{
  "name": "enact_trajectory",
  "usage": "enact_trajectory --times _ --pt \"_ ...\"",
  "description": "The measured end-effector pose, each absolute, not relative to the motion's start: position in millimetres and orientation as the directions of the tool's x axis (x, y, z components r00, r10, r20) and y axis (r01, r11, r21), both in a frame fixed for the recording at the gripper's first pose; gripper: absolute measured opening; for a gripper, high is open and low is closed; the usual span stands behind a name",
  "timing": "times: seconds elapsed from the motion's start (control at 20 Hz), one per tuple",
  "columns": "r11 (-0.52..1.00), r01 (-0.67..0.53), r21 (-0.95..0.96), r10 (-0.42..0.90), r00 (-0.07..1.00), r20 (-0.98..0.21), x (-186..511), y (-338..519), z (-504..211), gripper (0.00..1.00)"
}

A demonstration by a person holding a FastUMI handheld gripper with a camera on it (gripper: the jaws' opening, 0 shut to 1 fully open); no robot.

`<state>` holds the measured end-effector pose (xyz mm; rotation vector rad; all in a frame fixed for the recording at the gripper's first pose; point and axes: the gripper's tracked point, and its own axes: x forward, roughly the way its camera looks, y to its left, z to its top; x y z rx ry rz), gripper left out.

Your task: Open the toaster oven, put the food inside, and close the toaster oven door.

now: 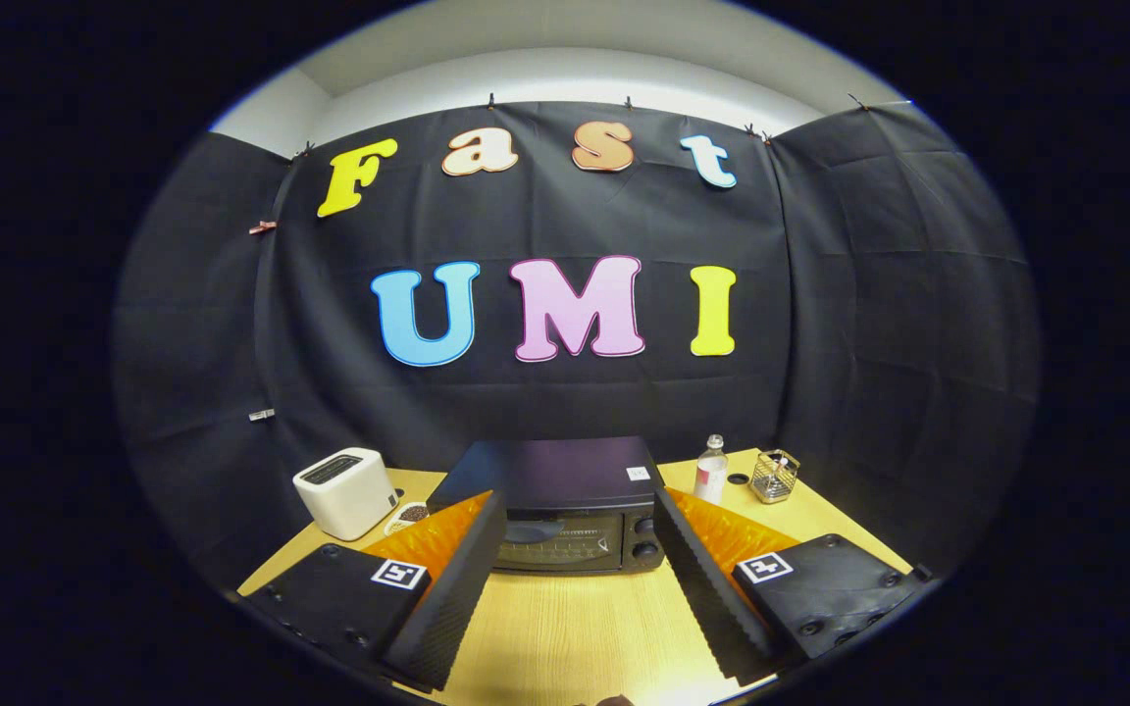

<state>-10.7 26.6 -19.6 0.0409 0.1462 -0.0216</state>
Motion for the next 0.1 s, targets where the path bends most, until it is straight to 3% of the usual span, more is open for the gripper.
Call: enact_trajectory --times 0.1 --pt "0.999 0.022 0.033 -0.017 0.99 -0.142 -9.3 25.7 -18.7 0.99"
